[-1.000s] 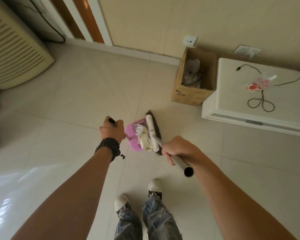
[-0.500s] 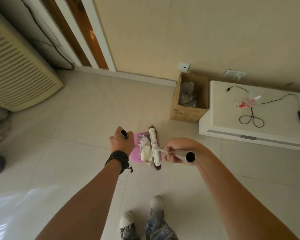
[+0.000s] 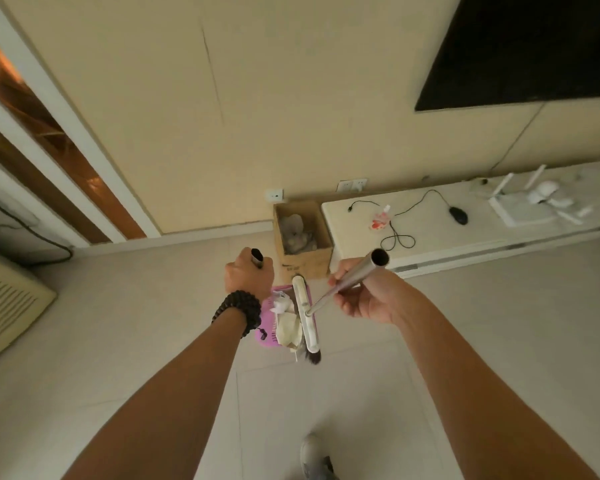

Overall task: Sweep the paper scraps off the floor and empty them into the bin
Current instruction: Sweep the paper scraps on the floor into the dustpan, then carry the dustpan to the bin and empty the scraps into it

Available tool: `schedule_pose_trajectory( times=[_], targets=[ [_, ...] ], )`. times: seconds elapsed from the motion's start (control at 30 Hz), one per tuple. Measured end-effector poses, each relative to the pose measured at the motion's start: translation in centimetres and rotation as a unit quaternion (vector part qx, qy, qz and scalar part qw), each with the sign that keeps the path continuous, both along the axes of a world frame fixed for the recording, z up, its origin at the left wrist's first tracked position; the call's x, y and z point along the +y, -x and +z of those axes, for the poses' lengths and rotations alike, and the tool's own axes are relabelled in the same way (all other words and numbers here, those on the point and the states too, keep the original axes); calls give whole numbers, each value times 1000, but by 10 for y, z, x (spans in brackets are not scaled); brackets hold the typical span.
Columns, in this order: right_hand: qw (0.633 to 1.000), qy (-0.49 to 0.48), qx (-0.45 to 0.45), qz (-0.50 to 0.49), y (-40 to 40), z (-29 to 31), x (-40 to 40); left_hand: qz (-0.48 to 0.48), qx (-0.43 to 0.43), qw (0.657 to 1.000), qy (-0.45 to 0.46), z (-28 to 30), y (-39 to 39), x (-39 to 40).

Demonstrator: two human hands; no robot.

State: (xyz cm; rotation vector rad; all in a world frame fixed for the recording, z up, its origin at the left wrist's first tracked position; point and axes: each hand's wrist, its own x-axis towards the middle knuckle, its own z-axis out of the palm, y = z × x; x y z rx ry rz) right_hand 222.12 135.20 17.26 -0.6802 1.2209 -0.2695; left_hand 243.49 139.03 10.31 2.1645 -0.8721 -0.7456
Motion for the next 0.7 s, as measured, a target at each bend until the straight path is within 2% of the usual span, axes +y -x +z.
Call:
schedule_pose_trajectory(
  times=[0.1,0.2,0.3,0.37,0.47,0.57,0.7],
  targets=[
    [998,15,-38,-54,41,22,16,-48,5,999,-6,24,26,-9],
    [986,75,-58,-141,89,44,30,-111,-6,994,-2,51,65,-24],
    [948,132,-112,-269,141,66,42,-171,-17,985,8,77,116,-42],
    [929,191,-110,-297,172,74,46,-204,-22,979,16,91,150,-54],
    [905,321,59,-275,219,87,44,-258,-35,965,30,118,215,-71],
    [842,412,248,-245,275,96,38,-308,-12,950,37,137,285,-93],
    [769,470,356,-248,373,108,25,-361,-11,932,23,153,388,-124]
  ],
)
